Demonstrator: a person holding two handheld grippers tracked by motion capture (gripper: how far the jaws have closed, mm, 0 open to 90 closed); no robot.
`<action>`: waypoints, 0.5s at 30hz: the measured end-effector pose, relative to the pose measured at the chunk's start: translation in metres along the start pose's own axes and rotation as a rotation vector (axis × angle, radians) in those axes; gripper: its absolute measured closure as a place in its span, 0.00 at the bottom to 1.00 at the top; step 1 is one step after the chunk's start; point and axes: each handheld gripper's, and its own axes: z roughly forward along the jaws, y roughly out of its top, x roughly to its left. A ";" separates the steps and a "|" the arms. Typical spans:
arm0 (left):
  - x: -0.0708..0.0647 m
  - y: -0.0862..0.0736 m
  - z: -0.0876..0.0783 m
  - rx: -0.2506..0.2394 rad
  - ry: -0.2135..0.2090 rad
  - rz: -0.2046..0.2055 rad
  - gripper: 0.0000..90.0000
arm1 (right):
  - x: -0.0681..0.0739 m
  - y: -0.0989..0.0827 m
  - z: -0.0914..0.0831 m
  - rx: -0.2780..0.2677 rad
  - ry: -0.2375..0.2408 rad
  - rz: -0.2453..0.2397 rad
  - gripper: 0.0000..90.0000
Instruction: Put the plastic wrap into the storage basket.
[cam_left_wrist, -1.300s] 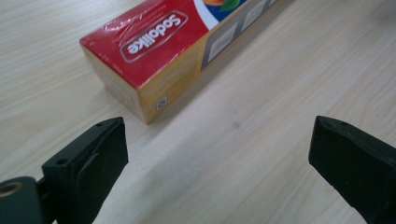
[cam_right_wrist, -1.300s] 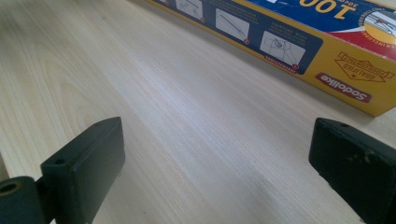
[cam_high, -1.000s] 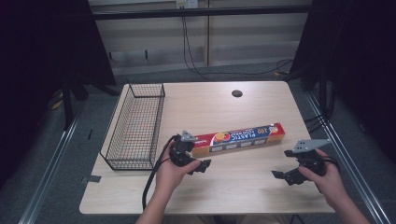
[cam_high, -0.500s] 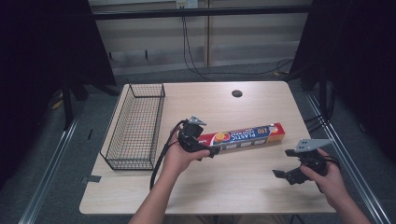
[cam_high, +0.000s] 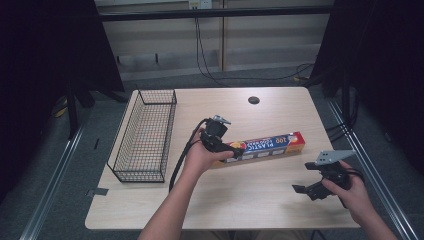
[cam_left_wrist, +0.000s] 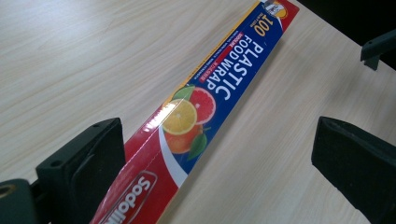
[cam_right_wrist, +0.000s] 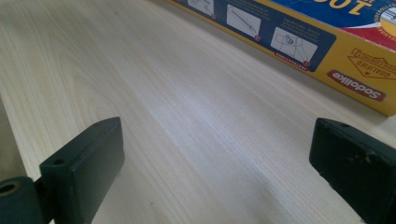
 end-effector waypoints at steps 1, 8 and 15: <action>0.001 0.003 0.004 0.012 -0.014 0.004 0.03 | 0.000 0.000 0.000 -0.001 0.001 0.005 0.03; 0.000 0.012 0.016 0.019 -0.019 0.015 0.03 | -0.002 -0.003 -0.002 -0.001 -0.001 0.010 0.03; -0.003 0.018 0.030 0.029 -0.036 0.024 0.03 | -0.001 -0.003 -0.003 -0.006 0.003 0.012 0.03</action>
